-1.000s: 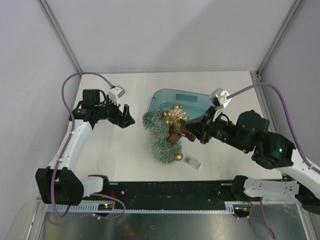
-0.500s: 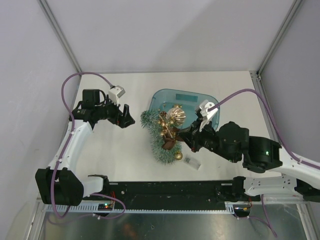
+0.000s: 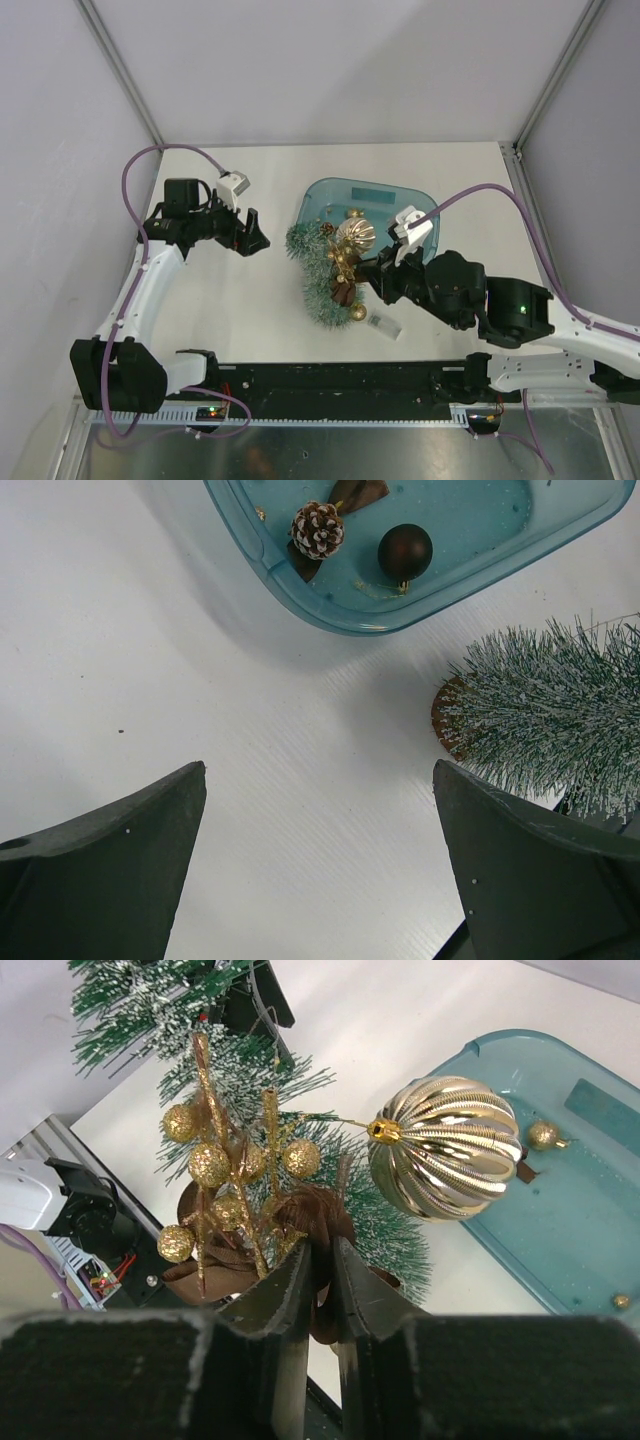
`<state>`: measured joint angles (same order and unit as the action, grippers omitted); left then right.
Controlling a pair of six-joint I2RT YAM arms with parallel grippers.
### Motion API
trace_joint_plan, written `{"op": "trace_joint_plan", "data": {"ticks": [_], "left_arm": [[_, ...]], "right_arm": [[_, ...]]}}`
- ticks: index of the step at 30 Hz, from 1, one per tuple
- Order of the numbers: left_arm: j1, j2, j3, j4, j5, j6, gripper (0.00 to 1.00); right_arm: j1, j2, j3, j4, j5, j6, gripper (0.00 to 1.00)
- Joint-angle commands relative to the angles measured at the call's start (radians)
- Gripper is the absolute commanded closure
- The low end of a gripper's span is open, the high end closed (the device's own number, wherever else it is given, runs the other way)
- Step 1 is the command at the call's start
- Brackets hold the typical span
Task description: Decorate the small christmas tree
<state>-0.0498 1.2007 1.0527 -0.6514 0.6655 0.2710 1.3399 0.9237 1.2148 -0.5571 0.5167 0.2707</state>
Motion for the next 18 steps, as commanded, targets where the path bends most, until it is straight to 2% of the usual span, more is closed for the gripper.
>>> {"op": "trace_joint_plan", "data": {"ticks": [1,8,18], "left_arm": [[0.006,-0.027,0.008,0.022,0.017,0.009,0.01],[0.006,-0.026,0.010,0.022,0.019,0.009,0.00],[0.005,-0.019,0.015,0.022,0.015,0.006,0.00]], "right_arm": [[0.007,-0.019,-0.004,0.022,0.028,0.013,0.79],[0.007,-0.055,-0.004,0.023,0.026,0.015,0.53],[-0.004,-0.146,-0.003,0.034,0.038,0.000,0.40]]}}
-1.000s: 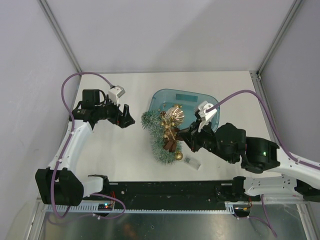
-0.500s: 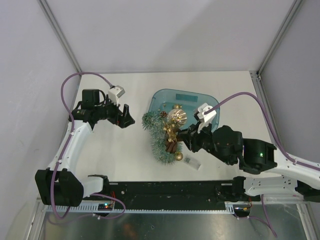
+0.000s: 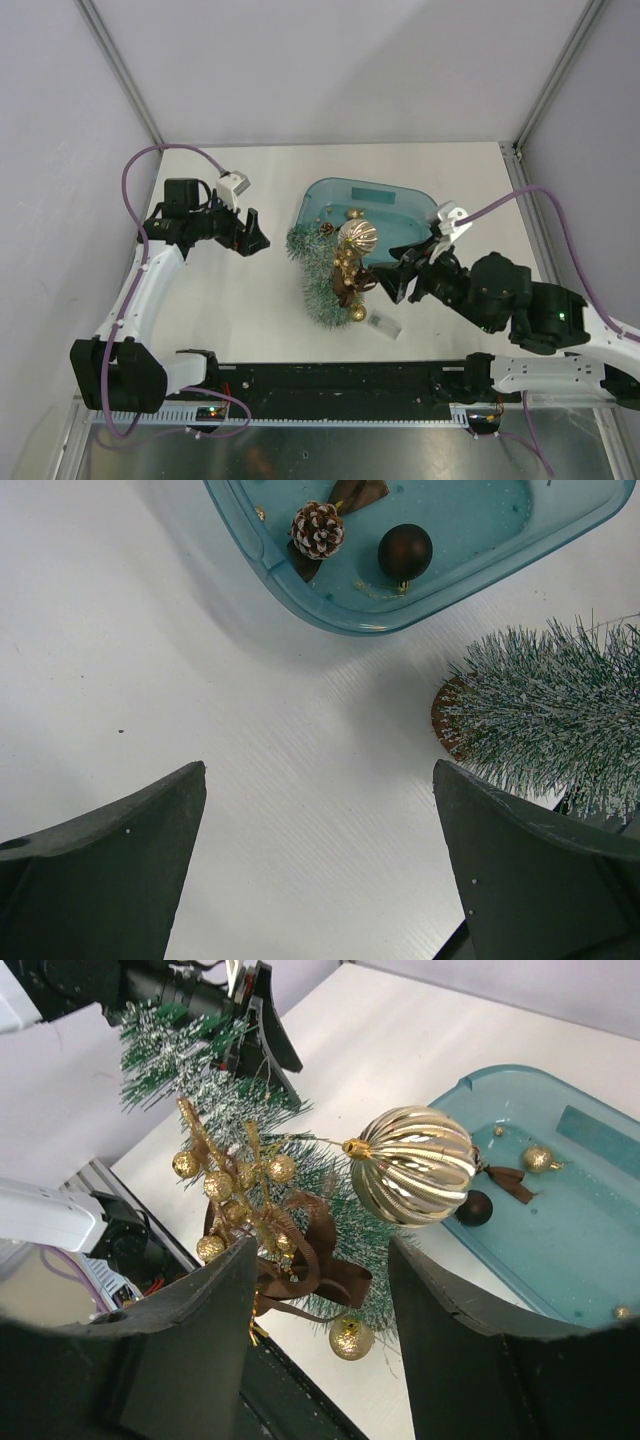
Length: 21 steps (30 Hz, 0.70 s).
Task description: Decorate the small christmas tree
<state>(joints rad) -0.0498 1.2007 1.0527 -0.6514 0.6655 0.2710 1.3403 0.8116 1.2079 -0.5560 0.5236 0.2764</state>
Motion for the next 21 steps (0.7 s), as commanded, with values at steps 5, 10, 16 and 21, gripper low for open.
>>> {"op": "trace_joint_plan", "data": {"ticks": [5,10,16,21], "left_arm": [[0.006,-0.007,0.020,0.021,0.015,0.005,0.00],[0.006,0.039,0.038,0.023,0.033,0.001,0.00],[0.006,0.125,0.102,0.023,0.050,0.002,0.00],[0.006,0.162,0.126,0.023,0.059,0.010,0.00]], "right_arm": [[-0.015,-0.047,0.004,0.021,0.040,-0.006,0.36],[-0.066,-0.056,0.004,-0.019,0.126,0.010,0.33],[-0.328,-0.035,-0.027,-0.098,0.011,0.113,0.31],[-0.550,-0.073,-0.183,-0.118,-0.180,0.210,0.31]]}}
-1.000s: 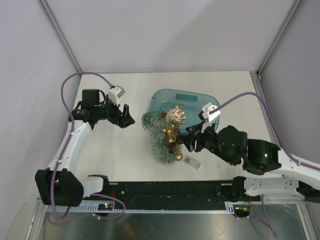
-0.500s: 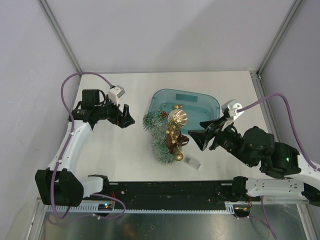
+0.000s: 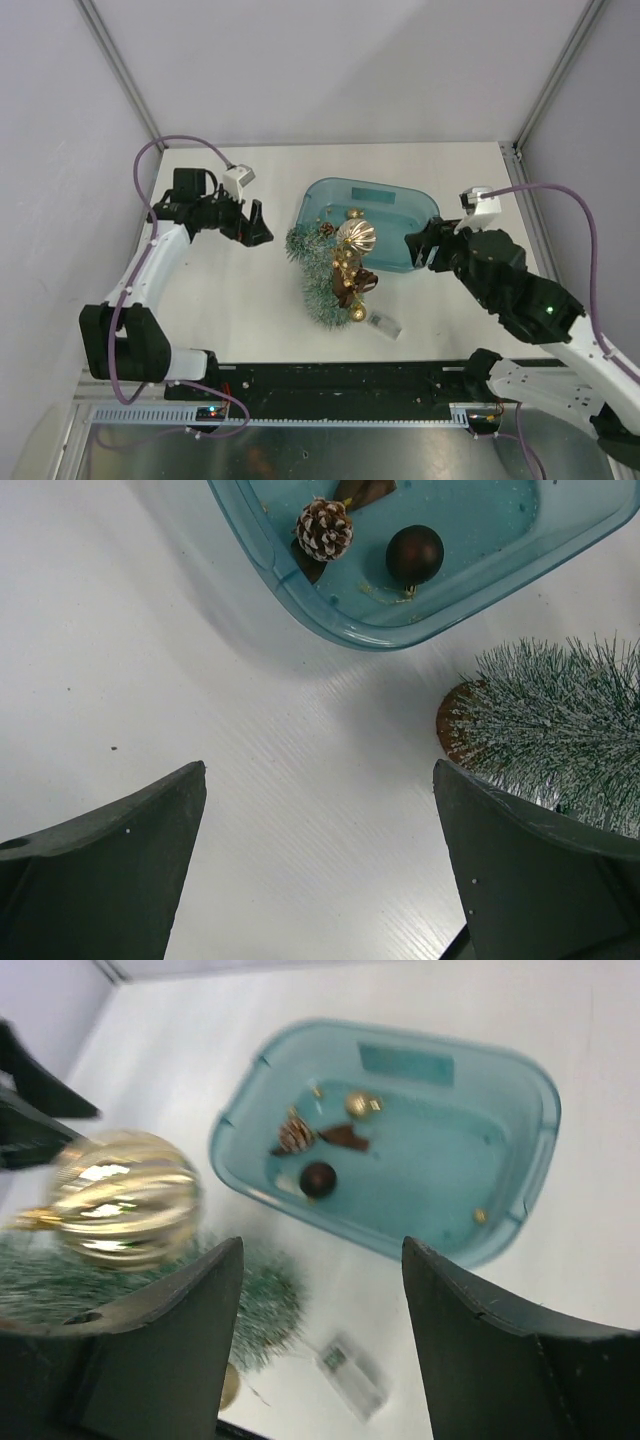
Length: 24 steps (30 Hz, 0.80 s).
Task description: Decorate the small christmas tree
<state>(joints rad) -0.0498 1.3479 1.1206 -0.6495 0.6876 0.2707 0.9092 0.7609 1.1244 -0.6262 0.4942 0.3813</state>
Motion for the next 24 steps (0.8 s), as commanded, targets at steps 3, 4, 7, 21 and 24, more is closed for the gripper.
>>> {"op": "trace_joint_plan", "data": {"ticks": [3,4,7,21,24], "left_arm": [[0.006,0.053,0.078,0.032,0.043,0.009,0.00],[0.006,0.067,0.088,0.036,0.047,0.006,0.01],[0.006,0.125,0.132,0.043,0.058,-0.007,0.01],[0.003,0.207,0.150,0.053,0.061,-0.022,0.00],[0.004,0.203,0.133,0.054,0.068,-0.022,0.01]], "right_arm": [[-0.213,-0.046,-0.215,-0.023,-0.228,0.138,0.30],[-0.248,-0.048,-0.252,-0.008,-0.250,0.139,0.29],[-0.351,-0.032,-0.319,0.085,-0.322,0.117,0.29],[-0.533,0.223,-0.405,0.329,-0.559,0.133,0.31],[-0.525,0.143,-0.463,0.309,-0.575,0.159,0.31]]}}
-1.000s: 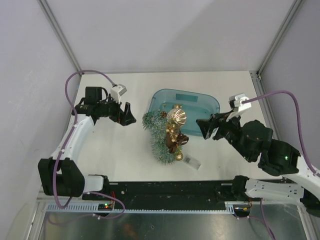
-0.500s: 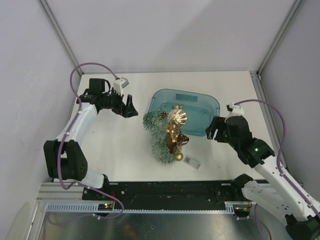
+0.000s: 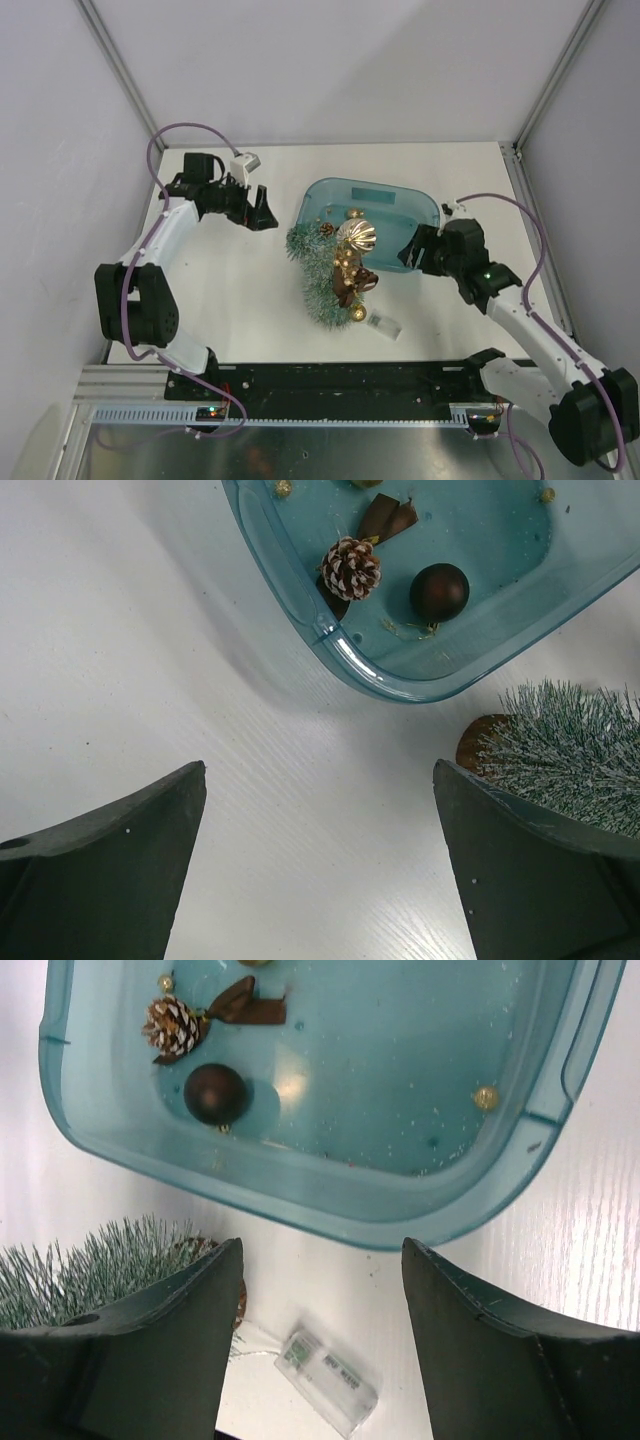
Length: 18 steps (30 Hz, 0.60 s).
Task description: Decorate the small christmas tree
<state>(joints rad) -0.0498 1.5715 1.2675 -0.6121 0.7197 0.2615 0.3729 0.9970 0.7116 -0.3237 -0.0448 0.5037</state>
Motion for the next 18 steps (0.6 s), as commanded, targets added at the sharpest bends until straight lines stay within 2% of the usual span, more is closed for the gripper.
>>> {"op": "trace_joint_plan", "data": {"ticks": [1,5,9,18], "left_arm": [[0.002,-0.022,-0.017,0.017,0.040,-0.014,0.00],[-0.002,-0.026,-0.017,0.022,0.053,-0.017,0.00],[-0.017,-0.014,0.004,0.029,0.055,-0.022,0.00],[-0.098,0.136,0.182,0.033,0.009,-0.047,0.00]], "right_arm": [[0.015,-0.113,-0.064,0.001,-0.037,0.040,0.31],[0.014,-0.142,-0.082,-0.013,-0.036,0.031,0.31],[-0.034,-0.109,-0.079,0.048,-0.078,0.034,0.31],[-0.106,-0.027,-0.055,0.151,-0.096,0.040,0.32]]}}
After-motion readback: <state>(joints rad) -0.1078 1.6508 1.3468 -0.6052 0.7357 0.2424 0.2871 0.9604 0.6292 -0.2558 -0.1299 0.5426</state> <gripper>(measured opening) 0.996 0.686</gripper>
